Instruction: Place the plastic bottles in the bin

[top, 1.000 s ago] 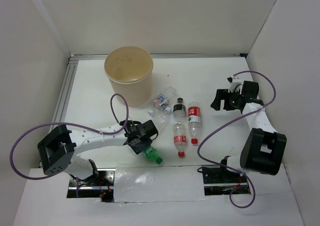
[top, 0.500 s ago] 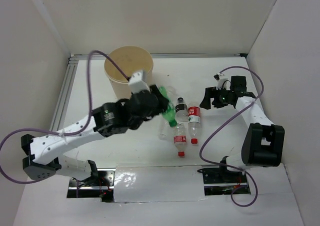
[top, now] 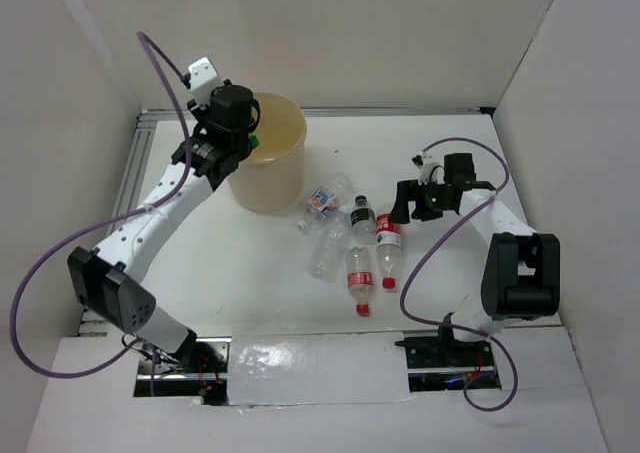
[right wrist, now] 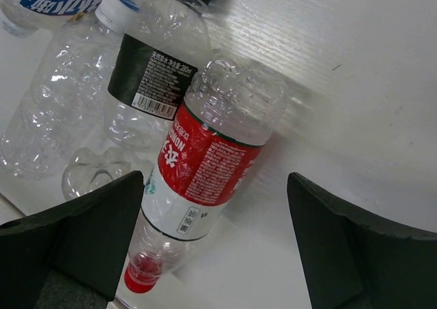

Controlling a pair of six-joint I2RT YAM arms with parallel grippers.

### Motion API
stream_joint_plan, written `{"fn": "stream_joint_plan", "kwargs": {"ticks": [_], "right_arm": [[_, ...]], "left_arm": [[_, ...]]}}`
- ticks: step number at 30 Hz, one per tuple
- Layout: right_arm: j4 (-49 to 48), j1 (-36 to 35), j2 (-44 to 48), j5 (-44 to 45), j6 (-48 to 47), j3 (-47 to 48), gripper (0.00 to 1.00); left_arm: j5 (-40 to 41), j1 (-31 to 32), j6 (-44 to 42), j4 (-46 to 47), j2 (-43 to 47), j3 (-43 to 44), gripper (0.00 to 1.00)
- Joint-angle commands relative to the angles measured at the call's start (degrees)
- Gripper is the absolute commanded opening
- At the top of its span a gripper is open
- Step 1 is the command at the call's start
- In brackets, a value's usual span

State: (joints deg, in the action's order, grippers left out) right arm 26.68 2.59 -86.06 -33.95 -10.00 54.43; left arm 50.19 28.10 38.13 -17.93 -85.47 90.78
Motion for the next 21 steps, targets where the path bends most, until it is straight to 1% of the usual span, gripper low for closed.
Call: {"fn": "stream_joint_plan", "kwargs": {"ticks": [1, 2, 4, 5, 7, 9, 10, 11, 12, 13, 14, 15, 16, 17, 18, 19, 20, 21], "right_arm": [[0.0, -2.6, -0.9, 1.7, 1.3, 2.2, 0.92], [0.0, -2.6, -1.8, 1.7, 1.3, 1.6, 0.92], [0.0, -4.5, -2.5, 2.2, 1.9, 1.6, 0.92], [0.0, -5.0, -2.5, 3.6, 2.5, 1.6, 0.92], [-1.3, -6.7, -3.8, 5.5, 3.8, 1.6, 0.92], [-1.3, -7.2, -5.6, 8.4, 4.5, 1.6, 0.91], [-1.3, -7.8, -6.1, 9.0, 4.6, 1.6, 0.91], [-1.3, -7.8, -6.7, 9.6, 5.2, 2.2, 0.87], [-1.3, -7.8, -7.7, 11.5, 5.3, 2.2, 0.85], [-1.3, -7.8, -7.7, 12.6, 5.9, 2.2, 0.83], [-1.3, -7.8, -8.6, 13.3, 6.0, 2.2, 0.82], [-1.3, -7.8, -9.3, 13.8, 6.6, 2.2, 0.75], [-1.3, -7.8, -9.3, 14.3, 6.6, 2.2, 0.71], [-0.7, -7.8, -9.3, 14.4, 6.6, 2.2, 0.63], [-0.7, -7.8, -9.3, 14.4, 6.6, 2.2, 0.57], [0.2, -7.8, -9.3, 13.7, 5.3, 3.5, 0.50], [0.8, -7.0, -8.8, 13.7, 4.6, 4.4, 0.44], [2.6, -7.0, -8.2, 11.7, 3.7, 5.6, 0.40]], "left_arm": [[1.7, -1.4, -5.3, 2.9, -3.7, 3.8, 0.23], [1.7, -2.2, -5.3, 1.9, -5.8, 4.3, 0.32], [0.8, -3.7, -4.6, -0.9, -7.2, 5.6, 0.58], [-0.1, -3.7, -4.6, -1.9, -7.3, 5.6, 0.77], [-1.5, -4.4, -4.7, -2.6, -7.9, 6.2, 0.98], [-2.6, -2.6, -6.4, -2.6, -7.3, 6.2, 1.00], [-2.6, -1.6, -8.4, -2.6, -5.3, 6.2, 1.00], [-2.6, -0.3, -10.2, -1.2, -4.2, 5.6, 1.00], [-2.6, 2.9, -12.6, 0.1, -2.8, 4.7, 1.00], [-3.2, 4.8, -17.3, 1.4, 0.4, 2.0, 1.00], [-4.2, 6.7, -19.8, 2.9, 2.3, -0.1, 1.00], [-6.8, 11.1, -22.1, 5.8, 4.4, -2.3, 1.00], [-8.5, 13.4, -26.6, 7.3, 6.5, -5.1, 1.00], [-9.7, 17.9, -28.0, 8.8, 10.7, -10.7, 1.00], [-11.2, 19.9, -28.5, 8.8, 12.6, -13.3, 1.00], [-15.1, 21.7, -28.5, 8.8, 14.3, -15.8, 1.00], [-16.0, 23.7, -27.3, 8.8, 15.7, -20.6, 1.00], [-16.6, 27.4, -26.1, 8.2, 17.6, -22.9, 1.00]]}}
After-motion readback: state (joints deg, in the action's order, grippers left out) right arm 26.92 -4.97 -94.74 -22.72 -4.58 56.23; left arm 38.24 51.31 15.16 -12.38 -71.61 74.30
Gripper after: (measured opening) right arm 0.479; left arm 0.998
